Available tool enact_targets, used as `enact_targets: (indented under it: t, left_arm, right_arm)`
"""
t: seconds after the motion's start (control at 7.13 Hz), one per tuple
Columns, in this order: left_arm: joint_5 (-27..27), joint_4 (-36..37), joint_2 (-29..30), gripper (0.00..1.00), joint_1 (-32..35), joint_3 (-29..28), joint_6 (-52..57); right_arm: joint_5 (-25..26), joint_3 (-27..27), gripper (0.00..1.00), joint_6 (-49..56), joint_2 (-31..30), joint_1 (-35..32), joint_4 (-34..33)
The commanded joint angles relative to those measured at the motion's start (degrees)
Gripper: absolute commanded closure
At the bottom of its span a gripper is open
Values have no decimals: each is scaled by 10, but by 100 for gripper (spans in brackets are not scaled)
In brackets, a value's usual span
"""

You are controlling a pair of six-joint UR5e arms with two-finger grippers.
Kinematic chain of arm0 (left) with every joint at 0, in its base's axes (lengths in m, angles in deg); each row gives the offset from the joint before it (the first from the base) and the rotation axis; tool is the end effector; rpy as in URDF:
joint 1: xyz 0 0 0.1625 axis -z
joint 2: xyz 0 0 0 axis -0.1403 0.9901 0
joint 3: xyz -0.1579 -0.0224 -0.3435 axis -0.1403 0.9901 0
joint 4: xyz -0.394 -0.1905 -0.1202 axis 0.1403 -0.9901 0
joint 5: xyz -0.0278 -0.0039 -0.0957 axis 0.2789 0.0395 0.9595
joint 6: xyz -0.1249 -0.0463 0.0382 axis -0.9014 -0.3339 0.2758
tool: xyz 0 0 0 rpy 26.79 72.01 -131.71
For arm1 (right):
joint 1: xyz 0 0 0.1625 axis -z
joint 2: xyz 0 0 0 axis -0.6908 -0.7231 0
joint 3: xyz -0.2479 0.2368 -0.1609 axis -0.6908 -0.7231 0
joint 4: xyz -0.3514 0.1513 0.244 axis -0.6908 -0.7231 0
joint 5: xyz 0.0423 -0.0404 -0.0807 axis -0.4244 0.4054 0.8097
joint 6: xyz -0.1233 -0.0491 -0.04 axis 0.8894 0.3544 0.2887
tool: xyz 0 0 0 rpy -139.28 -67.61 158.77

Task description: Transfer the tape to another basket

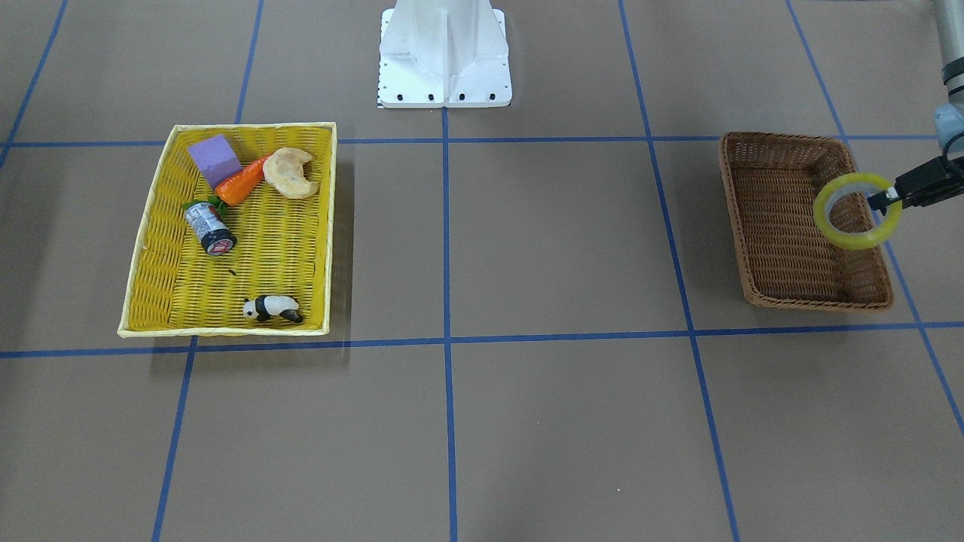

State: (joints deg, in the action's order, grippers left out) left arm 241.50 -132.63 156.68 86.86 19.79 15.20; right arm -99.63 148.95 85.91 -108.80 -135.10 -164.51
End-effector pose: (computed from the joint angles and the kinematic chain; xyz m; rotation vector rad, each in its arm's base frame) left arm 0.0982 -0.4989 0.6271 -0.0460 1.4075 -0.1321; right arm 0.0601 -0.5745 0.5990 0.1126 -0.6747 -0.2058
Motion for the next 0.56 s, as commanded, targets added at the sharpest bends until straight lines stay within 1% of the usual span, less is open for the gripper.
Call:
enact_targets:
  t: [0.0,0.14,0.28,0.42]
  left_arm:
    - [-2,-67,3,86,-1,-53,18]
    - [-2,-77,4,79,-1,-65,32]
    - [-20,-82,4,60,-1,-64,33]
    - [-50,-97,4,50,-2,-74,33]
  right_arm:
    - [1,-1,0,0,0,0,0]
    - [2,-2,0,-1,0,0,0]
    - [2,-1,0,-1,0,0,0]
    - [2,-1,0,-2,0,0,0]
